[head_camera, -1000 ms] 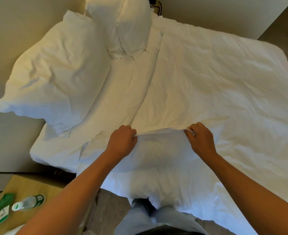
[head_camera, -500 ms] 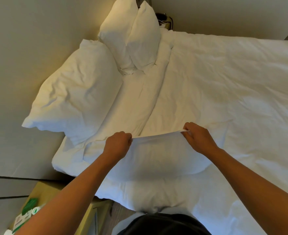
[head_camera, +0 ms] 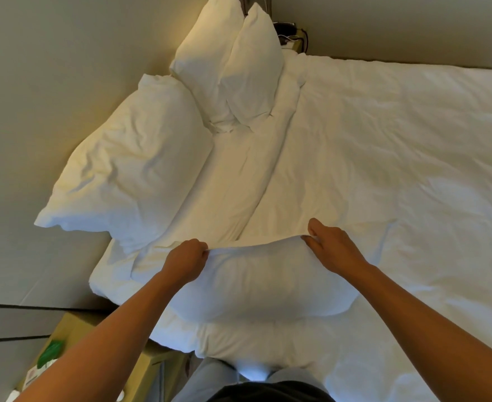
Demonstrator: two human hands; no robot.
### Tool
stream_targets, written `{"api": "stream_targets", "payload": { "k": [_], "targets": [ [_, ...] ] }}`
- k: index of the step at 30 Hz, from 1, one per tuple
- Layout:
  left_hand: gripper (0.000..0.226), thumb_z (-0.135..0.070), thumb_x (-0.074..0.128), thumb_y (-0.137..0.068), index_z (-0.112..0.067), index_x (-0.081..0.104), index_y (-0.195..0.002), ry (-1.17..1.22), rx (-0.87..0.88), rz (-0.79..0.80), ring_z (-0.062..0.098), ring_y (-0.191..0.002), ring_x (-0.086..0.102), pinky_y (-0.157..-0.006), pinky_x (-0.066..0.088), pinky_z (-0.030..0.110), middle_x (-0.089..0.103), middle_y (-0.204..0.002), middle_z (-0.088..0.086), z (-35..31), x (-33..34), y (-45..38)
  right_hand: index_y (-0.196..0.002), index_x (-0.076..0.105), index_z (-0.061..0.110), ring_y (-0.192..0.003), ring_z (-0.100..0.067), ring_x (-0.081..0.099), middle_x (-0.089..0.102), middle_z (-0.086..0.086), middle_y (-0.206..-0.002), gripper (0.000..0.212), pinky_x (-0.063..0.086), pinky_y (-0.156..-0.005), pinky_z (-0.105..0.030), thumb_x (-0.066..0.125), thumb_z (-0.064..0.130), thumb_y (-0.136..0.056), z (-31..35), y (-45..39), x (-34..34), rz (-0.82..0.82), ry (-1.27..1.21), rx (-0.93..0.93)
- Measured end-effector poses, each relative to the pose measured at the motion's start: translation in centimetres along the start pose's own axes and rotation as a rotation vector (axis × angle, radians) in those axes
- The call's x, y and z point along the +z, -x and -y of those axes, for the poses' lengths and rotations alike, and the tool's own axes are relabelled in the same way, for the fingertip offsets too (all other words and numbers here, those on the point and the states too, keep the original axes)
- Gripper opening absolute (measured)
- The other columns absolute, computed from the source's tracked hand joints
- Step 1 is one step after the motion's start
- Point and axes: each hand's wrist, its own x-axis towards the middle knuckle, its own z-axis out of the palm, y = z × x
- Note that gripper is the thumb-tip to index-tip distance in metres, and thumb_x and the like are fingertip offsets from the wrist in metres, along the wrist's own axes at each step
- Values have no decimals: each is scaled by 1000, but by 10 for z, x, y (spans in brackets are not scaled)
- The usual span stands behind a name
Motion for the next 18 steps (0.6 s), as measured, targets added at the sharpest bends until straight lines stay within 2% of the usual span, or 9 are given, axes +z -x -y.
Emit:
{"api": "stream_targets", "payload": {
  "k": [2, 4, 6, 8, 11, 13, 15, 18],
  "targets": [
    [32, -30, 43, -105, -15, 68, -91, 15, 7, 0, 21, -80, 60, -65, 41, 29, 62, -87, 0, 2, 0, -3, -106, 53, 21, -70, -18, 64, 66, 7, -81, 22, 54, -66, -36, 55, 42, -104, -3, -1, 1, -5, 14, 25],
    [31, -27, 41, -106, -17, 60, -84, 49, 28, 6, 19, -73, 57, -61, 38, 30, 60, -80, 0, 6, -1, -5, -119, 65, 19, -87, -20, 69, 70, 4, -96, 23, 56, -78, -34, 58, 36, -104, -5, -1, 2, -21, -34, 50],
    [33, -23, 40, -106, -12, 60, -83, 82, 47, 14, 22, -70, 60, -59, 41, 32, 63, -77, 3, 10, -2, -7, -100, 73, 14, -83, -21, 68, 69, 2, -88, 23, 50, -74, -33, 58, 31, -105, -6, 0, 4, -24, -40, 61],
    [32, -22, 41, -106, -9, 61, -84, 104, 49, 8, 23, -68, 59, -59, 42, 33, 63, -76, 5, 15, -6, -10, -86, 72, 12, -74, -19, 64, 68, 1, -79, 29, 50, -69, -34, 58, 29, -104, -3, -1, 6, -39, -20, 80],
    [32, -23, 41, -106, -10, 61, -84, 118, 59, -6, 23, -69, 58, -58, 38, 30, 63, -77, 6, 21, -10, -13, -96, 79, 15, -77, -17, 67, 76, -1, -88, 26, 53, -72, -30, 59, 29, -104, 4, -4, 6, -106, -22, 102],
    [33, -24, 41, -106, -10, 62, -85, 131, 70, -26, 23, -71, 60, -61, 43, 31, 65, -79, 7, 23, -12, -12, -103, 80, 16, -81, -18, 69, 77, -1, -93, 25, 52, -74, -28, 58, 29, -104, 9, -5, 6, -138, -18, 114],
    [34, -25, 42, -107, -11, 62, -83, 161, 61, -44, 24, -70, 61, -65, 49, 36, 65, -78, 6, 26, -16, -11, -103, 79, 17, -82, -20, 70, 77, -1, -92, 25, 50, -72, -27, 58, 29, -105, 14, -7, 5, -153, -23, 127],
    [37, -25, 42, -107, -14, 54, -75, 187, 44, -67, 24, -67, 59, -62, 46, 36, 58, -70, 3, 28, -25, -10, -98, 78, 16, -77, -19, 67, 75, -2, -87, 26, 48, -70, -29, 57, 29, -105, 20, -15, 2, -176, -35, 141]
  ]
}}
